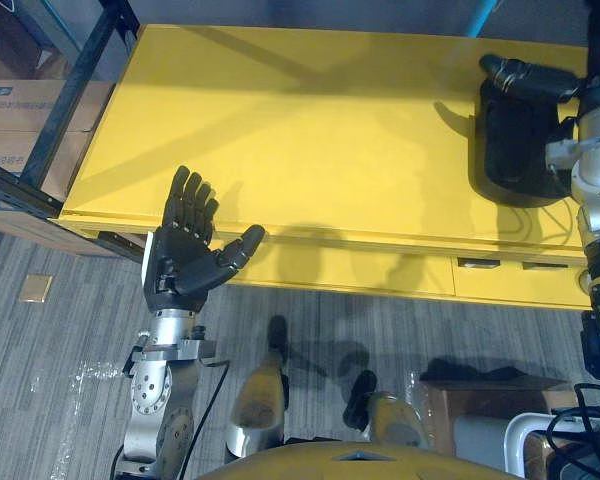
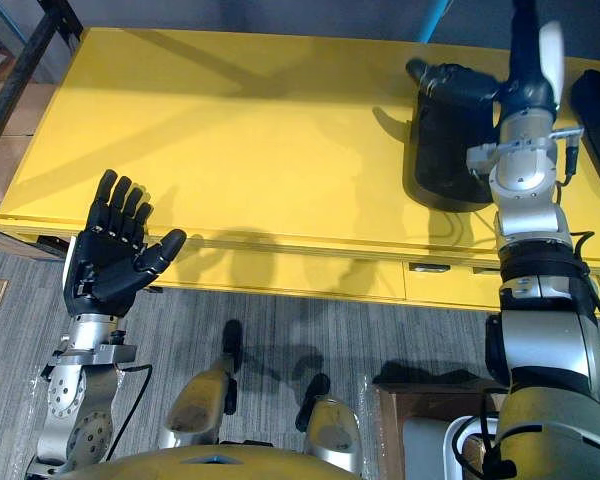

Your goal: Walk over and take three plastic housings, then place them on the shelf

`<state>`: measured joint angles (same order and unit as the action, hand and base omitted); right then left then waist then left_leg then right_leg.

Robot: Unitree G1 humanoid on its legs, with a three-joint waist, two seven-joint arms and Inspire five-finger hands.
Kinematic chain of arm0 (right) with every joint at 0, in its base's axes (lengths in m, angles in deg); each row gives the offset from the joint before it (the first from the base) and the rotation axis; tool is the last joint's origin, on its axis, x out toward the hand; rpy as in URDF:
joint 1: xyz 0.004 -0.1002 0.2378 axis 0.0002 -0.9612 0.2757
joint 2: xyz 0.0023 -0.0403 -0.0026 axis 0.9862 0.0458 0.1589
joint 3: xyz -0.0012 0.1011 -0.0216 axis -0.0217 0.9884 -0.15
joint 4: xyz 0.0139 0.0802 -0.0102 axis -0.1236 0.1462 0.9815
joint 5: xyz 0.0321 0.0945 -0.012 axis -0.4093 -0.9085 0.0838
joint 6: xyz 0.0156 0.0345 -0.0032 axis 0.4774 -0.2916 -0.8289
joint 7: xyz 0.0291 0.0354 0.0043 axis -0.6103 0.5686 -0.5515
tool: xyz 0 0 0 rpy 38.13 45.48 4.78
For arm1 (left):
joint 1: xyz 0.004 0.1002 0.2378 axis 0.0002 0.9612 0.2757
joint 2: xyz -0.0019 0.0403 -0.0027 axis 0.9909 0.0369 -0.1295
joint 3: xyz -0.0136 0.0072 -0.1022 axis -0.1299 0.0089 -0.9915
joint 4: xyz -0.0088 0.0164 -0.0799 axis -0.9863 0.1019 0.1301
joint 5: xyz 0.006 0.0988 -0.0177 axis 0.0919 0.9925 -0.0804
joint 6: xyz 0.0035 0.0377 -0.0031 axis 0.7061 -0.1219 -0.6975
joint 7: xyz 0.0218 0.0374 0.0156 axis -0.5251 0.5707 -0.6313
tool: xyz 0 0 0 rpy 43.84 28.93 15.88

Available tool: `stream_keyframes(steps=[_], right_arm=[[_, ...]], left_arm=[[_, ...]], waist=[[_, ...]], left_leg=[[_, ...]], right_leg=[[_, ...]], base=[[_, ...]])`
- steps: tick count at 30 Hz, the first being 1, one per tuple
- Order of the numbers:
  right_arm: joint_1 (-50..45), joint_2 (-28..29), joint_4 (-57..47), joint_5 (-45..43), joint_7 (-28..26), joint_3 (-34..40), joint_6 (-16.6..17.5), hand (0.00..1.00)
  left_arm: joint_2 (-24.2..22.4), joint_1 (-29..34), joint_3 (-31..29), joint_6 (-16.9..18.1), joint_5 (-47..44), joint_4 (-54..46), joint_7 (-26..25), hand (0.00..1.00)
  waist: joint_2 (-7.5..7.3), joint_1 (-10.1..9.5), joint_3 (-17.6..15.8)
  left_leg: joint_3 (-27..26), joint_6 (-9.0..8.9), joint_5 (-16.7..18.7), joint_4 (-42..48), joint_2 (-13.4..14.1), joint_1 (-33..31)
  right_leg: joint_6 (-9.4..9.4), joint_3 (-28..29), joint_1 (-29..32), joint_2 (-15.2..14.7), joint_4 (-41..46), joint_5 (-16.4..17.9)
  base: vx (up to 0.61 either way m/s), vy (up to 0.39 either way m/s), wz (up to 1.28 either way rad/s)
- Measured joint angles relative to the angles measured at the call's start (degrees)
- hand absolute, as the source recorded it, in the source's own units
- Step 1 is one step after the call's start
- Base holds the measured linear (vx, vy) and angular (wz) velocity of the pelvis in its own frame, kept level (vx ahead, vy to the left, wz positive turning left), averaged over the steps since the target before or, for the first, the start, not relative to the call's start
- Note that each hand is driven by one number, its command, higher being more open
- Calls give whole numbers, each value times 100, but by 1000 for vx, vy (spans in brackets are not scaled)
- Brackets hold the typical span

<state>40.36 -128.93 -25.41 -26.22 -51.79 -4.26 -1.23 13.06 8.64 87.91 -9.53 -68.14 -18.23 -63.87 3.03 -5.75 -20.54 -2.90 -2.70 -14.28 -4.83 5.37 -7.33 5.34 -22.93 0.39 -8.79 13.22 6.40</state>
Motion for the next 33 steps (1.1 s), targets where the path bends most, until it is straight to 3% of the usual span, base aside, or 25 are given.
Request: stream_keyframes(steps=[3,7,10,14,18,21,26,33], right_arm=[[-576,0,-1172,52,235,472,174,100],[-2250,190,-3125,516,167,1030,232,100],[-3717,845,-4234,1279,-86,1229,-111,100],[-4936,1251,-4634,1790,-546,1392,-670,100],[-5903,1641,-4892,1799,-594,1820,-899,100],[-6229,1710,-5084,1799,-451,2009,-895,100],[-6250,1912,-5108,1783,-54,2168,-878,100],[-6009,1917,-5073,1593,247,2098,-771,100]], left_arm=[[-108,32,-8,2,-52,-2,111,100],[-264,313,-64,3,-237,-7,153,100],[-298,494,-231,-1,-233,-10,133,100],[-419,522,-269,-45,-229,-147,119,100],[-434,633,-318,-55,-242,-393,145,100],[-446,706,-401,-54,-435,-499,333,100],[-453,658,-399,-42,-655,-743,735,100],[-413,633,-365,-43,-653,-816,814,100]], waist=[[30,1,68],[-7,145,258],[-81,309,438],[-82,543,553],[-90,645,551],[-101,770,548],[-144,770,552],[-200,766,555]], left_leg=[[32,-3,3,2,-30,21],[-9,-2,75,1,-73,100],[-241,-20,157,-3,-65,216],[-405,-33,248,-7,-49,215],[-617,-24,269,-7,16,176],[-663,-19,278,-5,27,158],[-748,9,251,1,57,28],[-796,12,263,0,52,76]], right_leg=[[10,-49,-76,-9,-82,-12],[52,-36,-171,-23,-260,-44],[56,159,-201,3,-382,-103],[66,302,-169,19,-497,-190],[81,491,-137,104,-755,-395],[69,533,-92,114,-789,-409],[53,634,55,153,-837,-509],[58,730,53,149,-829,-523]], base=[[38,-23,10],[18,-11,-3],[35,-18,-32],[6,-10,-27],[2,-5,-28],[6,-14,-10],[14,-10,-9],[19,-6,-5]])
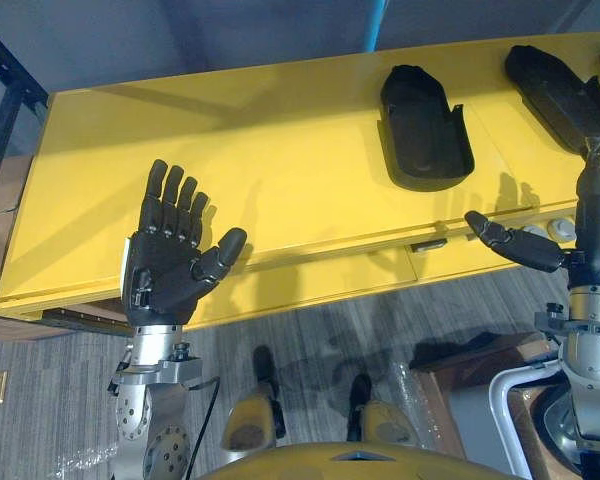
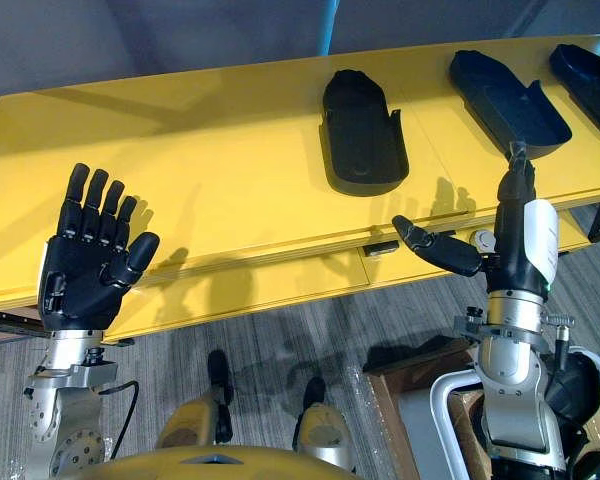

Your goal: Walk over and take three plastic housings, then place them on the shelf

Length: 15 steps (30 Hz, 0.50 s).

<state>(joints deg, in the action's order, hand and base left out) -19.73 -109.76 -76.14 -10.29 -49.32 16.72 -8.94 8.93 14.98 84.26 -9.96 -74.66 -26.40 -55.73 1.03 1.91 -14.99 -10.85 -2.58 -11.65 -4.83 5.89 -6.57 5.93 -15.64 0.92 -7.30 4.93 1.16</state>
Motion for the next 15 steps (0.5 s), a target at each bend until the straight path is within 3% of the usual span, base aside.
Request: stream_keyframes(steps=[7,15], right_arm=[[782,114,735,-53,237,-383,-8,100],[1488,151,1497,-44,342,-847,-331,100]], left_arm=[[55,-89,138,-1,10,0,-142,100],[50,-227,128,1,9,3,-238,100]], waist=[[-23,-26,-14],[-20,-189,-71]], left_leg=[[90,-2,-12,-1,-5,-125],[257,40,-80,2,-53,-217]], right_leg=[[-46,-113,69,-1,0,31],[-31,-265,81,-34,59,25]], base=[[-12,4,7],[25,-11,11]])
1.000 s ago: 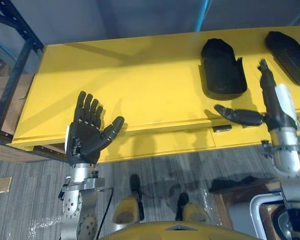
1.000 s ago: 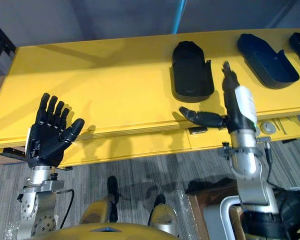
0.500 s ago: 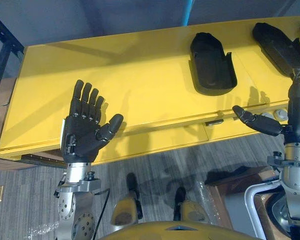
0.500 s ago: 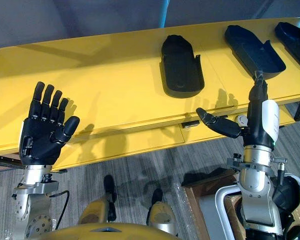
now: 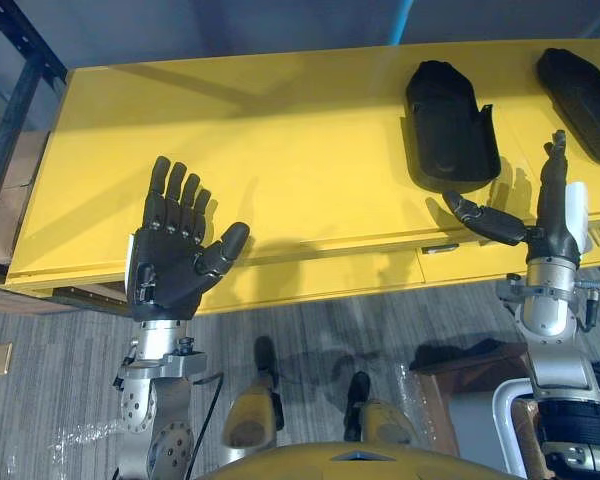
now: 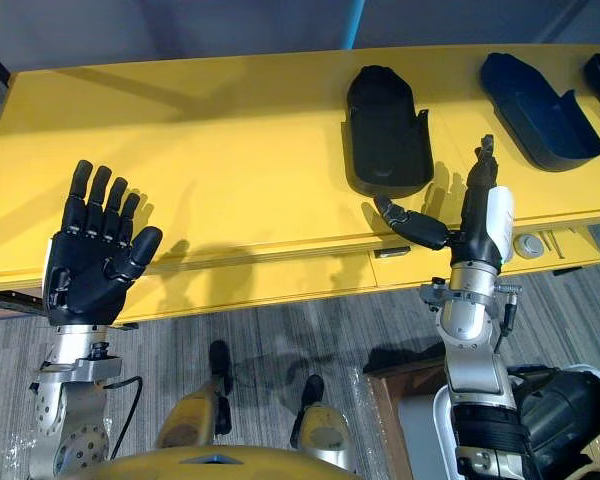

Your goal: Walk over and take three plastic housings, then place them on the shelf

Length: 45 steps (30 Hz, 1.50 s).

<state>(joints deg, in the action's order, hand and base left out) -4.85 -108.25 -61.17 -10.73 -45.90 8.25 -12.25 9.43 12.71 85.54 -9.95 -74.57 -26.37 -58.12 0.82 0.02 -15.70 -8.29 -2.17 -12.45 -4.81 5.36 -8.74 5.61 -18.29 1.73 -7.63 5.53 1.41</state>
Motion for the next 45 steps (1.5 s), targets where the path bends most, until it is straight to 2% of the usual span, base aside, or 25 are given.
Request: stream_keyframes(steps=[12,22,29,34,39,43,45], right_arm=[[830,-70,913,-8,242,-57,-216,100],[1269,-300,1312,-55,445,-59,-314,100],[1676,-323,1620,-264,526,-58,-323,100],[1704,-324,1658,-277,522,-56,-316,100],[1022,-282,465,-254,519,-51,-107,100],[499,-35,-878,-220,497,-34,401,100],[357,78,-1464,-283,448,-30,759,100]], left_arm=[[1,-103,-3,4,2,9,-65,100],[1,-300,0,5,5,71,-123,100],[-4,-322,5,5,11,141,-140,100],[-5,-302,6,5,12,141,-139,100],[-16,-262,5,6,10,141,-129,100],[-108,-185,19,9,13,138,-101,100],[-130,-201,56,9,19,125,-92,100]], waist=[[80,12,-303],[98,10,-318],[231,13,-399],[273,6,-421],[273,9,-421],[272,28,-416],[277,49,-407]], left_leg=[[77,-7,-19,-1,-25,-17],[100,23,-62,-1,-29,-65],[166,38,-99,-1,-50,-52],[182,33,-96,-2,-70,-52],[171,32,-94,-2,-68,-14],[68,-4,-26,-6,-70,130],[53,-9,-19,-6,-62,145]], right_leg=[[-22,-47,28,-33,113,33],[-26,-51,98,-48,170,39],[-16,-107,98,-81,256,60],[-11,-152,83,-122,268,63],[-4,-149,28,-129,238,58],[-15,-84,-91,-109,151,68],[-17,-72,-100,-99,124,68]], base=[[-1,-1,2],[0,0,0],[-5,-10,3],[-4,-7,3],[7,-12,-1],[9,-27,-12],[1,-14,-2]])
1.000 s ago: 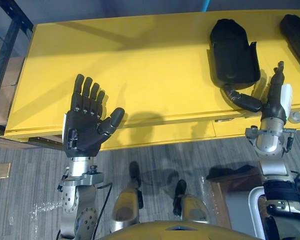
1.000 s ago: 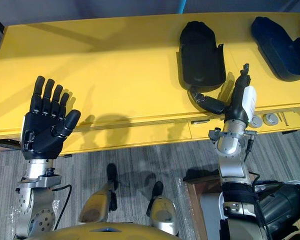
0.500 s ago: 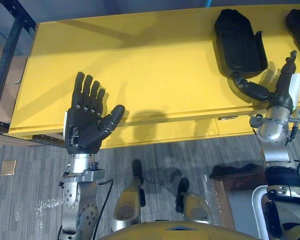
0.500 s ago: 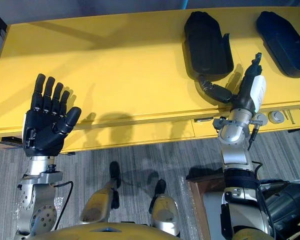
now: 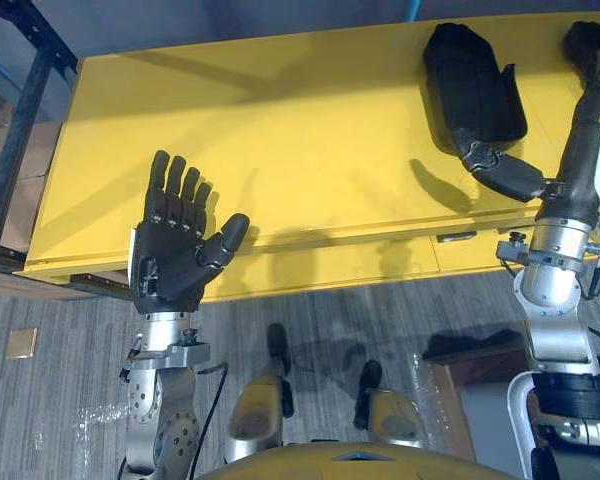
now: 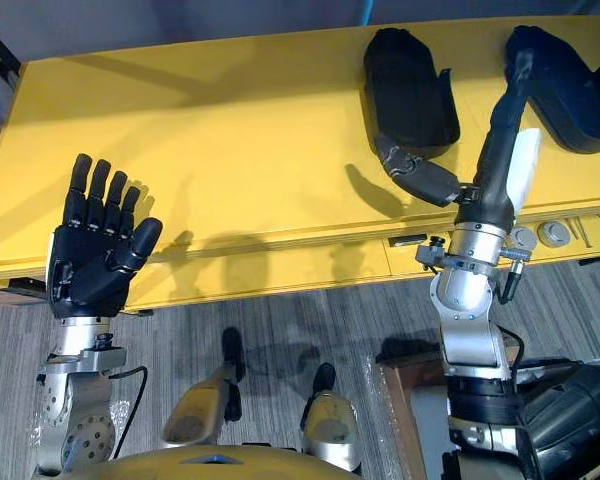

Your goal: Walk over and take three plastic housings, then place them on the shelf

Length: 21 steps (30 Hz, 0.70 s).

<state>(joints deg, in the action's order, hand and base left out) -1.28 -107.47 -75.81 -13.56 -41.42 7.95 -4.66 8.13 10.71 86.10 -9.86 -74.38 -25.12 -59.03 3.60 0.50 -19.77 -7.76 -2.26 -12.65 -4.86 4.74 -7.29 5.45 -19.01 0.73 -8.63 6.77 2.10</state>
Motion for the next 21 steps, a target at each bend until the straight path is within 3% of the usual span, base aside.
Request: stream_keyframes(steps=[2,5,8,12,17,21], right_arm=[[-54,40,-348,-145,-213,-8,247,100],[-57,249,-503,-934,-963,-268,470,100],[-54,422,-397,-1715,-1748,-892,336,100],[-15,543,188,-2257,-2456,-1825,-245,100],[-5,867,734,-2483,-2486,-2172,-669,100],[215,1001,1220,-2183,-2007,-2300,-771,100]], left_arm=[[-1,6,77,-1,1,0,18,100],[2,12,274,-30,14,1,30,100],[0,2,356,-68,128,1,44,100],[1,21,472,-261,294,4,112,100],[4,196,454,-262,435,12,92,100],[5,314,457,-262,443,114,3,100]], waist=[[-8,-3,15],[-82,-20,227],[-145,-42,394],[-143,-206,541],[-110,-354,656],[-104,-366,779]], left_leg=[[-29,-2,5,1,0,30],[-36,-2,31,2,-12,91],[-10,11,22,1,-24,200],[76,-34,60,-9,-10,277],[201,-58,75,-19,-21,275],[242,-56,70,-19,-26,256]], right_leg=[[9,30,-15,0,-13,-8],[65,28,-121,4,-104,-49],[70,-35,-295,6,-178,-52],[36,-144,-437,46,-259,-26],[17,-277,-562,71,-377,-16],[27,-306,-580,72,-409,-26]], base=[[28,-30,-6],[50,-30,-1],[62,-38,7],[-2,-27,12],[-16,-20,14],[-2,-10,4]])
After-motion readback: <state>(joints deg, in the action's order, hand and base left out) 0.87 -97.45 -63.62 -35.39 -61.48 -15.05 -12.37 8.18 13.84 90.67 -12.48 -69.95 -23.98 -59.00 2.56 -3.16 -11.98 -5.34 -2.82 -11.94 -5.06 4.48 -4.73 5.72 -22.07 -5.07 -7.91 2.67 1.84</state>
